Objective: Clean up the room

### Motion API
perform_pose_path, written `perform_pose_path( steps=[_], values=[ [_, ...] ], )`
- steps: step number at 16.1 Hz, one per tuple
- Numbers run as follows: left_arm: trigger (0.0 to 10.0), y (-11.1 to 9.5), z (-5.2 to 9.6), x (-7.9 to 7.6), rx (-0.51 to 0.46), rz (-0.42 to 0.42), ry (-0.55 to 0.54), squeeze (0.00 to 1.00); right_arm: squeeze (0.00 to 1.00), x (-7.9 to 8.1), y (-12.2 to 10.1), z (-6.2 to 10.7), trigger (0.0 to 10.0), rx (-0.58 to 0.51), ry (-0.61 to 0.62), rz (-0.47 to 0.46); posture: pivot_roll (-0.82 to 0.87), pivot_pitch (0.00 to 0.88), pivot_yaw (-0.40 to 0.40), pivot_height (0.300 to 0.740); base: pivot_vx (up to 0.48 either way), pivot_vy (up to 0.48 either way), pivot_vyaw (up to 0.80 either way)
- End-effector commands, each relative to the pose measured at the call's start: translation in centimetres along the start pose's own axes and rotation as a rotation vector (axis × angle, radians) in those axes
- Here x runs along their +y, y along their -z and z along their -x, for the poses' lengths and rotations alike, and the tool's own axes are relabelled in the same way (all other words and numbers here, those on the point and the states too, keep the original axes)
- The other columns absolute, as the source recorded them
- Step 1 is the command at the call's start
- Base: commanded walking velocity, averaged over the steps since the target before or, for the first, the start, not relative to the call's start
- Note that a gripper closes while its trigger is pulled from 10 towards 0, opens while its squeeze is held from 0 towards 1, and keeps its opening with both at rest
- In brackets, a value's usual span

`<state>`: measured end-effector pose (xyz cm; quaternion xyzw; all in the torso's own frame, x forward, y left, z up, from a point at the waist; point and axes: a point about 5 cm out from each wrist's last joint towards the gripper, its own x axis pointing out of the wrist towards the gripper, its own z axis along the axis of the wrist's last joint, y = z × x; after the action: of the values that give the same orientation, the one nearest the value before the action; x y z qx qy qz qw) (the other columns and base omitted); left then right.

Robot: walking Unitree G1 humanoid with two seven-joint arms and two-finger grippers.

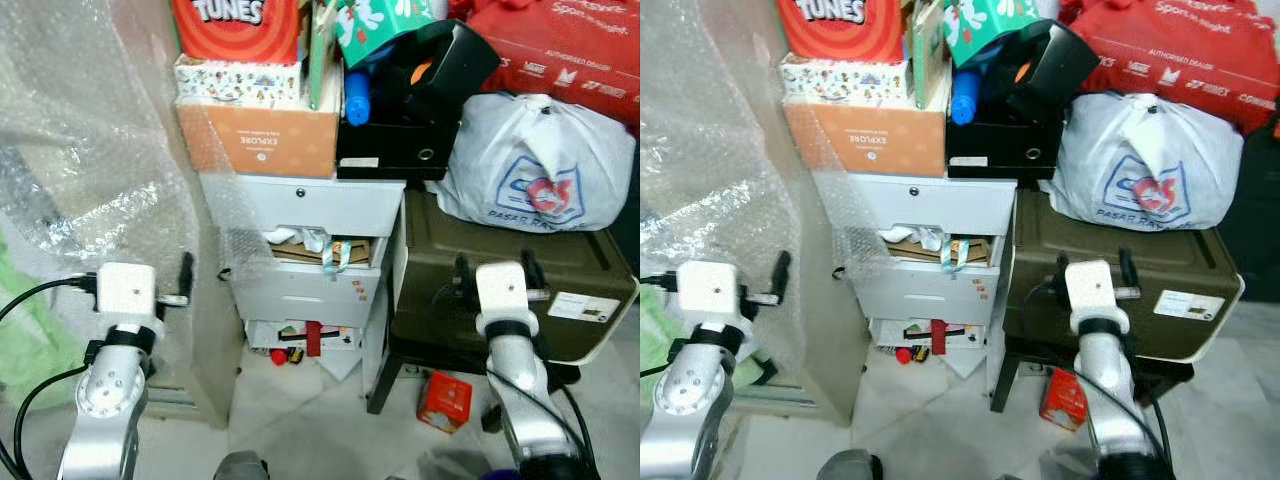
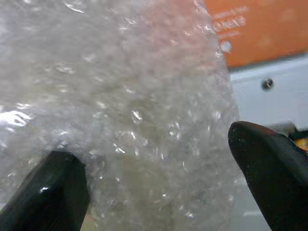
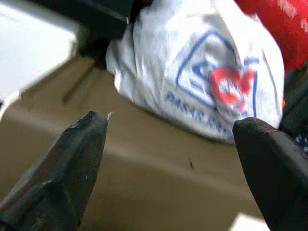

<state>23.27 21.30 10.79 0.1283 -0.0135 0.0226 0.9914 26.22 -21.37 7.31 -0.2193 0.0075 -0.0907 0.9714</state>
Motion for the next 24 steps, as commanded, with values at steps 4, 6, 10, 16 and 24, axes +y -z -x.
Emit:
perform_pose_path(
  steps=[4, 6, 10, 16, 24],
  values=[
    [10.0, 8.6, 5.2, 5.4, 0.480, 0.022, -0.284, 0.00, 0.00, -1.6, 6.9, 3.8, 10.0, 0.281, 0.022, 0.079, 0.01, 0.005, 0.011, 0.740, 0.000, 0.000, 0.00],
    [10.0, 10.8, 7.6, 6.5, 0.595, -0.009, -0.314, 0.00, 0.00, -2.4, 9.8, 5.8, 10.0, 0.423, 0.034, 0.087, 0.02, 0.005, 0.009, 0.740, 0.000, 0.000, 0.00],
    [10.0, 15.4, 14.3, 7.0, 0.920, -0.136, -0.240, 0.00, 0.00, -2.6, 13.0, 9.0, 10.0, 0.553, -0.030, 0.169, 0.02, 0.032, 0.027, 0.740, 0.000, 0.000, 0.00],
    [10.0, 18.9, 15.3, 7.4, 1.077, -0.187, -0.196, 0.00, 0.00, -1.1, 13.4, 8.1, 10.0, 0.568, -0.042, 0.143, 0.02, 0.039, 0.041, 0.740, 0.000, 0.000, 0.00],
    [10.0, 20.4, 12.9, 4.5, 1.257, -0.093, -0.068, 0.00, 0.00, 3.2, 15.6, 10.0, 10.0, 0.925, -0.258, -0.027, -0.03, 0.000, 0.029, 0.740, 0.000, 0.000, 0.00]
  ],
)
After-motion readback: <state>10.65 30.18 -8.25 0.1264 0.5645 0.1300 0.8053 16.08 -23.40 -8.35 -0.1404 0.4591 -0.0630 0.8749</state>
